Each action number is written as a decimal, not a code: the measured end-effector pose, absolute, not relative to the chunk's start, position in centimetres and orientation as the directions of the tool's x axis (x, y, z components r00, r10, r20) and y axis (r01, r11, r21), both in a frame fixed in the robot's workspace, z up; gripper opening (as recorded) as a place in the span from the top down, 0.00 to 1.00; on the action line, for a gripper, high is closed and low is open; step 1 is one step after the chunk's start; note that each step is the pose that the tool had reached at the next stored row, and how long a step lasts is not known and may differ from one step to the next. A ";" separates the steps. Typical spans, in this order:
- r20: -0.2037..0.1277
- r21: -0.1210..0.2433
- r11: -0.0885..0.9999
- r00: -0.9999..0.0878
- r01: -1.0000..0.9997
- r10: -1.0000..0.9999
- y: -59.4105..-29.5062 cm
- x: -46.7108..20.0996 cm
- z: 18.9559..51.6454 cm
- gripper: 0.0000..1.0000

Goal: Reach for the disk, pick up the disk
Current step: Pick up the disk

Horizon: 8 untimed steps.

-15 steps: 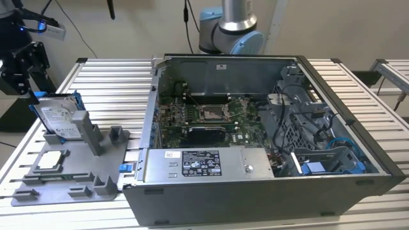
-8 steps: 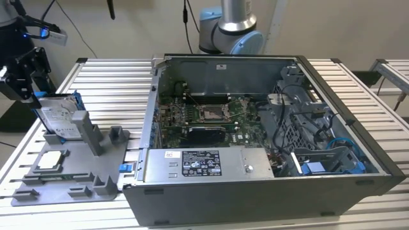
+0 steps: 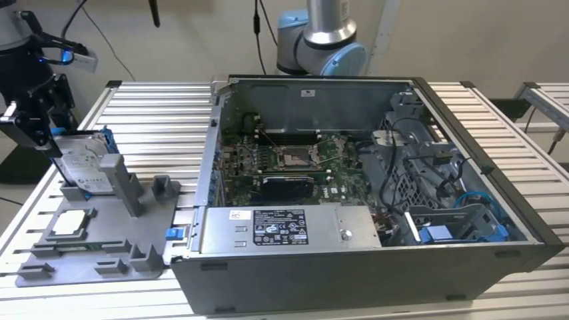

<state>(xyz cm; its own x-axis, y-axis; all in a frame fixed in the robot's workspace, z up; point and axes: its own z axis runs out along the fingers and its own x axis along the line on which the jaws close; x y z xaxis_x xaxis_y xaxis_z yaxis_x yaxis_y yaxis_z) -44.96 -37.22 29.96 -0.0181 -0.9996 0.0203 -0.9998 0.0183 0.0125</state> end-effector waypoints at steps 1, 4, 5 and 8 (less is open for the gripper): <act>0.020 0.012 0.018 -0.018 -1.000 -1.000 -37.2 -45.0 29.8 0.00; 0.019 0.012 0.018 -0.018 -1.000 -1.000 -37.2 -45.0 29.3 0.00; 0.019 0.012 0.018 -0.018 -1.000 -1.000 -37.2 -45.0 29.2 0.00; 0.019 0.012 0.018 -0.018 -1.000 -1.000 -37.2 -45.0 29.2 0.00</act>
